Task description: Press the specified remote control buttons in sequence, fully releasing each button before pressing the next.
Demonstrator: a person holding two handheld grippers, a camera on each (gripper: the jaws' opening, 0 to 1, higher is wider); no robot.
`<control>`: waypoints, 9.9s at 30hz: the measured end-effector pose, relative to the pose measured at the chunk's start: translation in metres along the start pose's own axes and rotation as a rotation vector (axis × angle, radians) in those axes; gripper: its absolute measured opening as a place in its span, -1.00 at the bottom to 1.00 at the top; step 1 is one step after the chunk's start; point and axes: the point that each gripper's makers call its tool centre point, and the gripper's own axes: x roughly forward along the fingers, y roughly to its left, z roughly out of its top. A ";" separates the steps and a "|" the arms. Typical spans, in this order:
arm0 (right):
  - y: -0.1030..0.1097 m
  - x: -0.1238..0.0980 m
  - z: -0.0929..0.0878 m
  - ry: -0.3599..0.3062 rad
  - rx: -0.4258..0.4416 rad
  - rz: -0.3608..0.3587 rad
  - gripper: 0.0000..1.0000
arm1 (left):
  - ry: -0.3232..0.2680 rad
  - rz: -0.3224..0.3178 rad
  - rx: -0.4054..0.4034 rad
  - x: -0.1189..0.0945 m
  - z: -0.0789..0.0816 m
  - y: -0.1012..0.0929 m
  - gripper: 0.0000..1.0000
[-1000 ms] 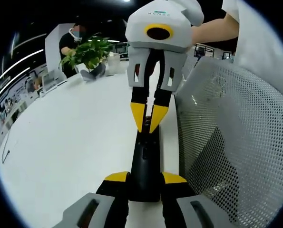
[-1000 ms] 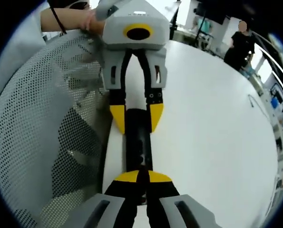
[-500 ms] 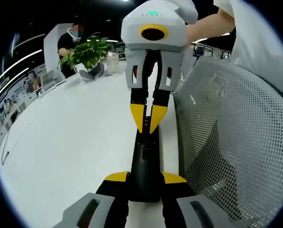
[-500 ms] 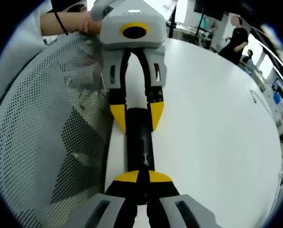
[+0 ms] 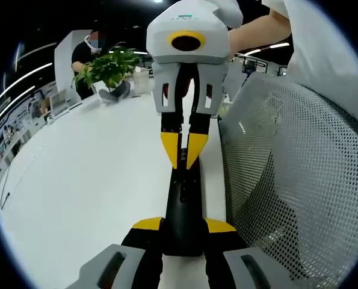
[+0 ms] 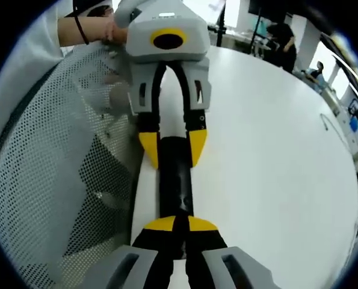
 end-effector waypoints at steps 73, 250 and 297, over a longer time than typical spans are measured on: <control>0.010 0.002 0.000 0.086 -0.002 -0.028 -0.92 | 0.025 0.004 0.003 0.000 -0.002 -0.003 -0.51; 0.008 -0.006 -0.016 0.050 0.026 -0.090 -1.00 | 0.023 -0.001 0.008 0.002 -0.001 -0.003 -0.51; 0.006 0.002 -0.003 0.056 -0.071 -0.105 -1.00 | 0.018 -0.007 0.012 0.000 -0.001 -0.004 -0.51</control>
